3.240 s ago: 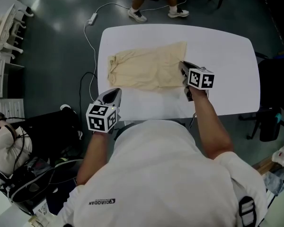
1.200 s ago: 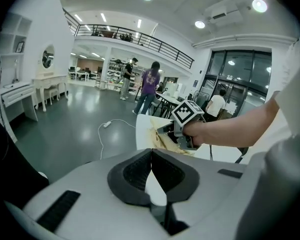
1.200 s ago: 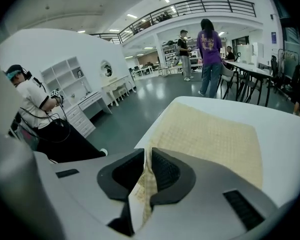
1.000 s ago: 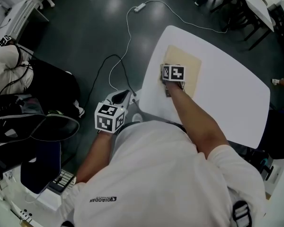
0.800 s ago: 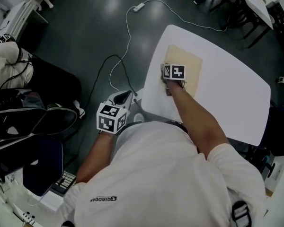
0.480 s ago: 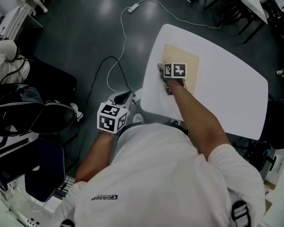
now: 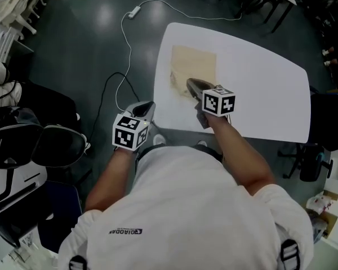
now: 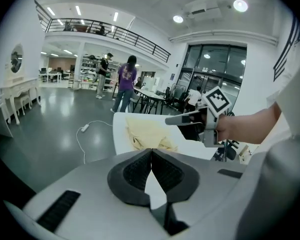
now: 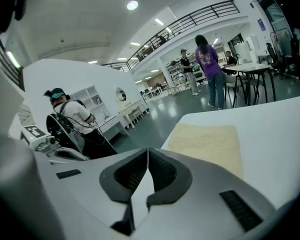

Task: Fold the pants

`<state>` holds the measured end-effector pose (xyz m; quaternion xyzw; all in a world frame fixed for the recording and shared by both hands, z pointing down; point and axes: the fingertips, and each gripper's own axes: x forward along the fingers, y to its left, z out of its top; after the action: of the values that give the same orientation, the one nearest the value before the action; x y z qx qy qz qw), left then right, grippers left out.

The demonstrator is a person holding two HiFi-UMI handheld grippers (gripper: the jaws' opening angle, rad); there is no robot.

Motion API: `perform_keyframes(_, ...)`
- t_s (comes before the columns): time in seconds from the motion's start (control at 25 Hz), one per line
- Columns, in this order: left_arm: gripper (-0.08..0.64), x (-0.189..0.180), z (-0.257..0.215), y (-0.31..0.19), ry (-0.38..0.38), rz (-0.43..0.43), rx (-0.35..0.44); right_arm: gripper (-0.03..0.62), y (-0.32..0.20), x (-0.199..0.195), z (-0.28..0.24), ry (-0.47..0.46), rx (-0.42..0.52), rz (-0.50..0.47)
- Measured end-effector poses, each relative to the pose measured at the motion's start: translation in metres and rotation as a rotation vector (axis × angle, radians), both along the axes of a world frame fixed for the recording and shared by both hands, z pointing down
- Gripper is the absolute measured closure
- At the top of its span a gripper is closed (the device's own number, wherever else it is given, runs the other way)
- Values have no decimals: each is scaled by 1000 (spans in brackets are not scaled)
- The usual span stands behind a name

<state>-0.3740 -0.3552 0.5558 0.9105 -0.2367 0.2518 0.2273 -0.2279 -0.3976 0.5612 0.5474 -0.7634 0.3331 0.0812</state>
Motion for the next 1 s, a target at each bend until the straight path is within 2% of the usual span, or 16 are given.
perform_keyframes(0.2, 532, 33, -21, 29, 31, 8, 31, 572, 67, 24, -45, -49, 123, -17)
perform_keyframes(0.36, 532, 59, -39, 60, 43, 15, 50, 572, 114, 44, -70, -57, 173, -25)
perform_keyframes(0.64, 532, 115, -77, 135, 124, -19, 58, 574, 201, 85, -99, -17, 216, -84)
perform_keyframes(1.0, 532, 142, -82, 240, 103, -73, 68, 574, 302, 107, -97, -44, 216, -152)
